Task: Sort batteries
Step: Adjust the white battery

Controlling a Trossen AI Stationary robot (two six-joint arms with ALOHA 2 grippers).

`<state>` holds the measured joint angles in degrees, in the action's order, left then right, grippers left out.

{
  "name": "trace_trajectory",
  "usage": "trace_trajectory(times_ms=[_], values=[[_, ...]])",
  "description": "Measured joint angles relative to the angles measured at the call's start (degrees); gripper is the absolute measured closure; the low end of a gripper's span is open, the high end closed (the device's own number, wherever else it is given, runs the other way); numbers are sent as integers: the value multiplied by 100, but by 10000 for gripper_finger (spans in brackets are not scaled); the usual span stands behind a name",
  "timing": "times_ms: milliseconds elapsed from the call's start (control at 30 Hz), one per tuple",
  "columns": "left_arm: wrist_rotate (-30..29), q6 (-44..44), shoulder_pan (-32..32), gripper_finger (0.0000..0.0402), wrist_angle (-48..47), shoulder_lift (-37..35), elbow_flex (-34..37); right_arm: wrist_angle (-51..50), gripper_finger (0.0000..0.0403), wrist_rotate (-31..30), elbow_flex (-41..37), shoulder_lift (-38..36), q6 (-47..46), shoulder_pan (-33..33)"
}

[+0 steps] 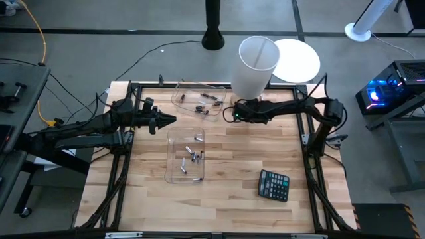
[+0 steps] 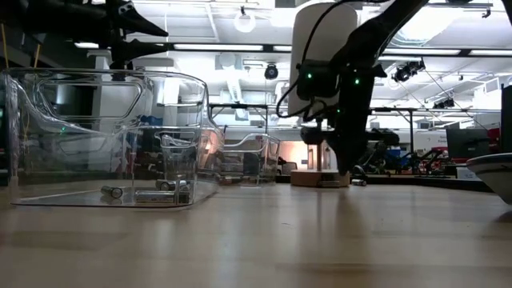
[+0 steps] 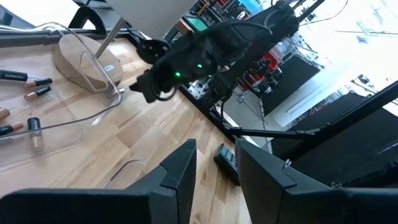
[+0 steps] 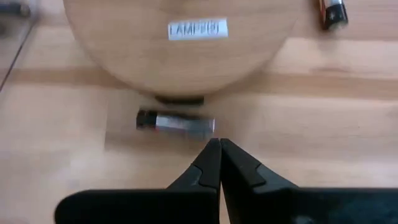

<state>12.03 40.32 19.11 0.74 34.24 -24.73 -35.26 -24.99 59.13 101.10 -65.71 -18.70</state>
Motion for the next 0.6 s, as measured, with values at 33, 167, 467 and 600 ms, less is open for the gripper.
trace_trajectory(times_ms=[33,167,467,600], values=[[0,0,0,296,1,0,0,69,403,4,0,15,18,-29],[1,0,0,296,-1,0,0,377,403,-43,0,61,18,-103],[8,55,-4,296,-79,0,0,884,403,591,9,484,124,-38],[7,55,-18,296,-95,-1,0,839,403,679,9,484,123,160]])
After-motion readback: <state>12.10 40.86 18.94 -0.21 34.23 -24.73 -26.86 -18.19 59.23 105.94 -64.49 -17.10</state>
